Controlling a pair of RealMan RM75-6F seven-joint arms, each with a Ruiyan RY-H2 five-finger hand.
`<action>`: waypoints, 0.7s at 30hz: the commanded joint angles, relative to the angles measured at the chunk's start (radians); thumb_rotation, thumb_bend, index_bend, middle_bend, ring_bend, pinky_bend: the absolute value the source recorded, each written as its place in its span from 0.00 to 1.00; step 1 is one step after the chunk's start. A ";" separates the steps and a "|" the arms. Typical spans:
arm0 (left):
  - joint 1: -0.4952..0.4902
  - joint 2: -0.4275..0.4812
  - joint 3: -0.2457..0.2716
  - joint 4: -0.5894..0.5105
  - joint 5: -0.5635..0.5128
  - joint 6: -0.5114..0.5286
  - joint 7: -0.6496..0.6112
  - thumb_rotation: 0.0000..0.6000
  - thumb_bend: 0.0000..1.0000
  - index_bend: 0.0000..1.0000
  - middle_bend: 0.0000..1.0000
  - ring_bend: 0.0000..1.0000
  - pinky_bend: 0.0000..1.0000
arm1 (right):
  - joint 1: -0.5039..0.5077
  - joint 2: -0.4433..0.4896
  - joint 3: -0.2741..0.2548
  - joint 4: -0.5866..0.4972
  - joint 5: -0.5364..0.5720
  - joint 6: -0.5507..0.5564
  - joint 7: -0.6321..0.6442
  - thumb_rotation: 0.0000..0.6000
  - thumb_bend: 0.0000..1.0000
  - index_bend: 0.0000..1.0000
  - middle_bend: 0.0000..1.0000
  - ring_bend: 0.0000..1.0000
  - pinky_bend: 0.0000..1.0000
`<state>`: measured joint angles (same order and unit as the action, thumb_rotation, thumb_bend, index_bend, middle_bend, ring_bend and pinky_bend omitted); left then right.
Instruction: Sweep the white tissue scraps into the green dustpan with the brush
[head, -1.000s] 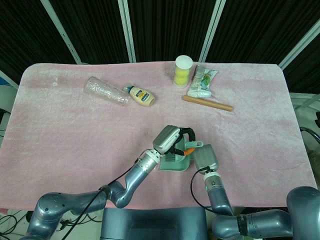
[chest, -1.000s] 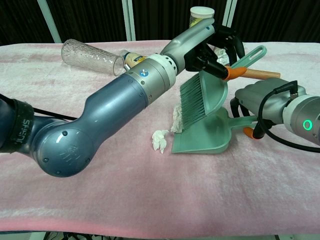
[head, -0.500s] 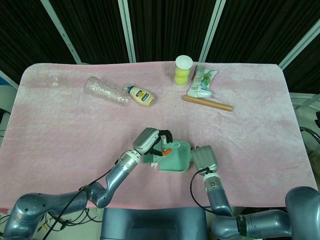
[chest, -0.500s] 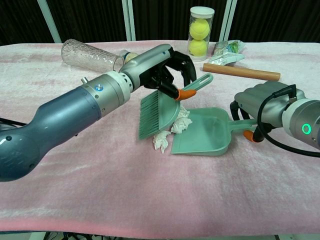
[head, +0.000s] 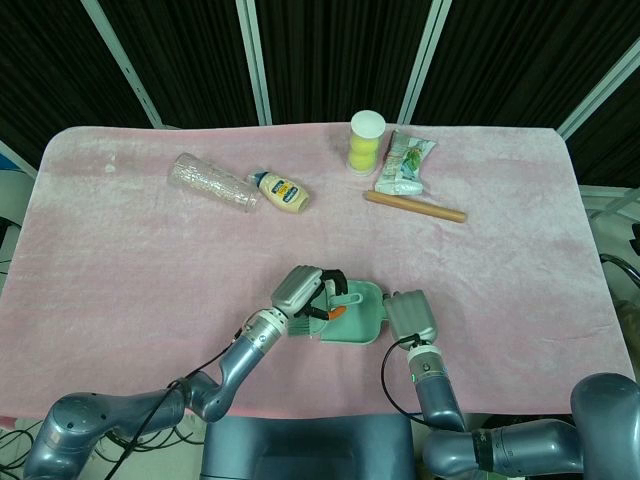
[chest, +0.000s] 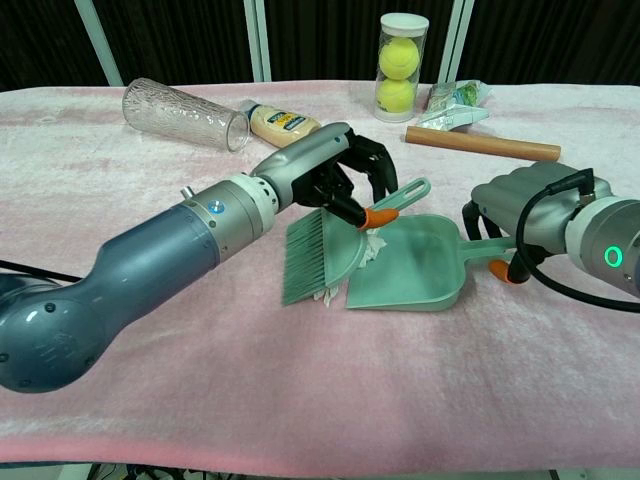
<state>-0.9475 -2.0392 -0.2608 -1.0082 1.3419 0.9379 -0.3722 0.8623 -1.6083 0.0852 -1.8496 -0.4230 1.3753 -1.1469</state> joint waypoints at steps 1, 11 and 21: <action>-0.026 -0.036 -0.022 0.036 0.009 0.006 -0.013 1.00 0.40 0.63 0.66 0.91 1.00 | -0.001 0.000 0.002 -0.001 -0.001 0.001 0.003 1.00 0.51 0.62 0.57 0.70 0.81; -0.107 -0.101 -0.079 0.113 0.030 0.009 -0.038 1.00 0.40 0.63 0.66 0.91 1.00 | -0.004 0.001 0.006 -0.008 -0.002 0.005 0.008 1.00 0.51 0.62 0.57 0.70 0.81; -0.178 -0.182 -0.105 0.223 0.037 -0.003 -0.093 1.00 0.40 0.63 0.66 0.91 1.00 | -0.001 -0.001 0.007 -0.019 -0.006 0.023 -0.004 1.00 0.51 0.62 0.57 0.70 0.81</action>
<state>-1.1163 -2.2116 -0.3624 -0.7961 1.3756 0.9345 -0.4555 0.8610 -1.6099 0.0915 -1.8681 -0.4290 1.3967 -1.1501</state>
